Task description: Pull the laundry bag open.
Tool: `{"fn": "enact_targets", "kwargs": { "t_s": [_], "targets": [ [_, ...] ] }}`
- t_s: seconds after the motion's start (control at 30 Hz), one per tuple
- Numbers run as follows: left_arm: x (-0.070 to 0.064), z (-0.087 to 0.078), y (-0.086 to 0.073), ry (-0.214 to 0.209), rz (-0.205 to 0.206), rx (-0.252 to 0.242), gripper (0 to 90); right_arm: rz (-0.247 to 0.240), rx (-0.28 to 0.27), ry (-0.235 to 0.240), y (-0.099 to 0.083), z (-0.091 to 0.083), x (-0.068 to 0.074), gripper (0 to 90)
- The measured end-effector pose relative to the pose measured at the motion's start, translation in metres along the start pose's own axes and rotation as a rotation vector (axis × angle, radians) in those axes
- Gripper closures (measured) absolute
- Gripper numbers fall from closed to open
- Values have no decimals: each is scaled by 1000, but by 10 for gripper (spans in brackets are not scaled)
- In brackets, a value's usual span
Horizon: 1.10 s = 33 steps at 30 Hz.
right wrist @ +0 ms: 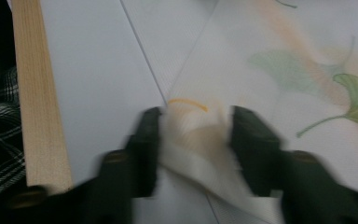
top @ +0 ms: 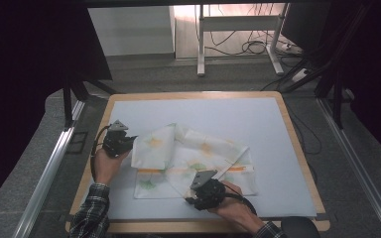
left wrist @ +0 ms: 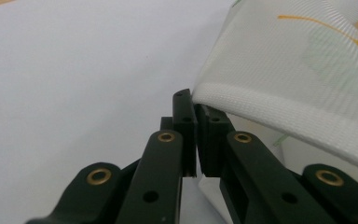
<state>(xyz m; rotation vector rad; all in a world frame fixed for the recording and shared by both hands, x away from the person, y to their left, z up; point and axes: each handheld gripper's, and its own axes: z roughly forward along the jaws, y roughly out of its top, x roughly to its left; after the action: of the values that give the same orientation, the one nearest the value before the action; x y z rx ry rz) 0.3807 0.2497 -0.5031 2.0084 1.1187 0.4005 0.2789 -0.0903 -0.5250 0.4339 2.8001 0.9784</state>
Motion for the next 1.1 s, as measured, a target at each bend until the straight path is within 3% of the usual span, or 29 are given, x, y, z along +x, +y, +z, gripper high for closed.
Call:
{"fn": "enact_targets", "kwargs": {
  "t_s": [0.03, 0.07, 0.1, 0.3, 0.5, 0.57, 0.6, 0.63, 0.67, 0.7, 0.73, 0.77, 0.8, 0.83, 0.87, 0.93, 1.07, 1.1],
  "targets": [
    [0, 0, 0, 0, -6, -5, 874, -3, 6, -2, 0, -1, -1, 793],
    [0, 0, 0, 0, -6, -5, 874, -3, 6, -2, 0, -1, -1, 793],
    [0, 0, 0, 1, -5, -3, 874, 18, 10, 15, 0, -3, -4, 853],
    [1, -1, 0, 2, -1, -8, 874, 98, -33, 31, 3, -20, -17, 858],
    [3, 0, 0, 21, 11, 7, 865, 151, -84, -21, 4, -42, -45, 856],
    [5, 3, -1, 55, 26, 16, 810, 172, -96, -73, 6, -53, -65, 856],
    [5, 3, -1, 55, 26, 16, 760, 172, -96, -73, 6, -53, -65, 856],
    [7, 3, -2, 93, 29, 23, 697, 185, -101, -105, 7, -59, -77, 856],
    [8, 2, -2, 100, 32, 25, 643, 193, -102, -128, 8, -63, -86, 856],
    [8, 2, -2, 100, 32, 25, 592, 193, -102, -128, 8, -63, -86, 856],
    [9, 1, -3, 97, 31, 24, 592, 200, -101, -141, 9, -66, -91, 856],
    [11, -2, -4, 71, 31, 25, 510, 228, -104, -174, 11, -72, -108, 856],
    [11, -2, -4, 71, 31, 25, 477, 228, -104, -174, 11, -72, -108, 856],
    [11, -3, -5, 76, 36, 31, 458, 252, -113, -197, 13, -77, -122, 856],
    [12, -4, -6, 68, 30, 38, 458, 252, -113, -197, 13, -77, -122, 856],
    [15, -5, -10, 19, 10, 45, 388, 285, -128, -228, 15, -84, -141, 855],
    [16, -5, -11, 5, 9, 56, 325, 310, -138, -251, 15, -90, -157, 855],
    [16, -5, -11, -2, 7, 58, 309, 334, -145, -266, 16, -93, -167, 855]
  ]
}}
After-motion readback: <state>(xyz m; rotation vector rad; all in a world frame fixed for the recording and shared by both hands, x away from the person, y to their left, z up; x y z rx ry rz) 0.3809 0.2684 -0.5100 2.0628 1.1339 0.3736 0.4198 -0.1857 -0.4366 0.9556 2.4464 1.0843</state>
